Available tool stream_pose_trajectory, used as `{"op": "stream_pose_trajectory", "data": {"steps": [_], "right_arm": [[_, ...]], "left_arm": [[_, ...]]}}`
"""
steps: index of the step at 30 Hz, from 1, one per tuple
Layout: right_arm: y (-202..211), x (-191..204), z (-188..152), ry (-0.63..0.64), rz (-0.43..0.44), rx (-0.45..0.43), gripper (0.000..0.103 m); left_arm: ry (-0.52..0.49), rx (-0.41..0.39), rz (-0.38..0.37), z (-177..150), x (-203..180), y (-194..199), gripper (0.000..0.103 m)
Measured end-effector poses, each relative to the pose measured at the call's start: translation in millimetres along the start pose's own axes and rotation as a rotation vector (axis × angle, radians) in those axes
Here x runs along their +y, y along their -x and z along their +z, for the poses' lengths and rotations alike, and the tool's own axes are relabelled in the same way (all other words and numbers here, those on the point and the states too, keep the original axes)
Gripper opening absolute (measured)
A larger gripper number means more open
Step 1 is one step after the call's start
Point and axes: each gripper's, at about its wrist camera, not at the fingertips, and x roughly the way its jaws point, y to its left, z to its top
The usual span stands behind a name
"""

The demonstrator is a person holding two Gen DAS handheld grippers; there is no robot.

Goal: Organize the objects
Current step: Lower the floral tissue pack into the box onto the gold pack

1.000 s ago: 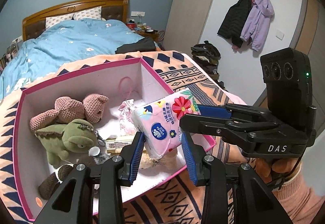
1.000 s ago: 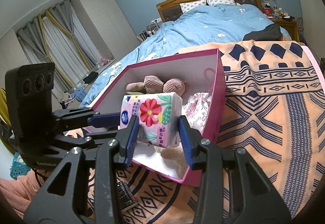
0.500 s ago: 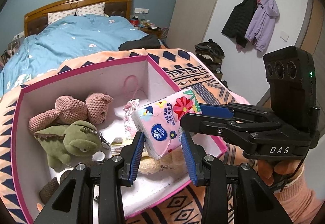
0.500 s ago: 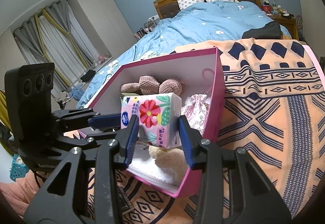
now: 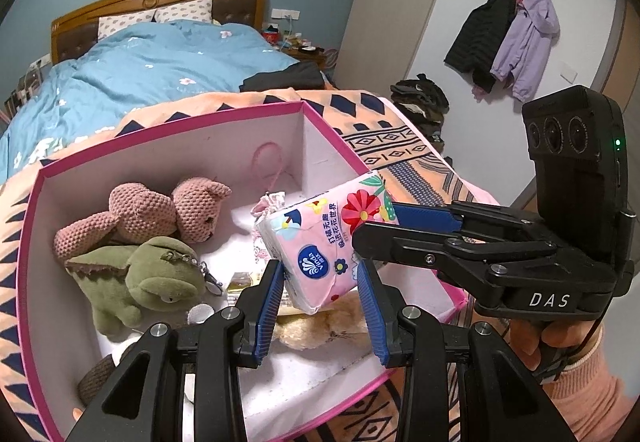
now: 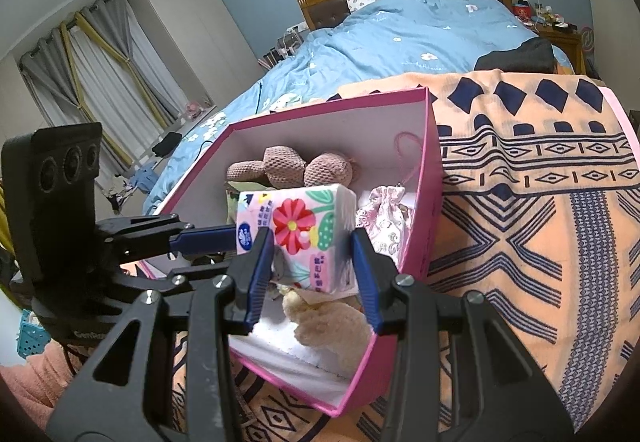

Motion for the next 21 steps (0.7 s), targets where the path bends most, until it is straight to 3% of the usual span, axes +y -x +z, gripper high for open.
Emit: {"op": "stream_pose_trajectory", "data": {"steps": [21], "right_arm": [[-14.9,-0.9,6.6,0.008,-0.045,0.028,0.043]], "left_arm": [[0.019,0.022,0.002,1.8,6.7,-7.2,0.038]]}}
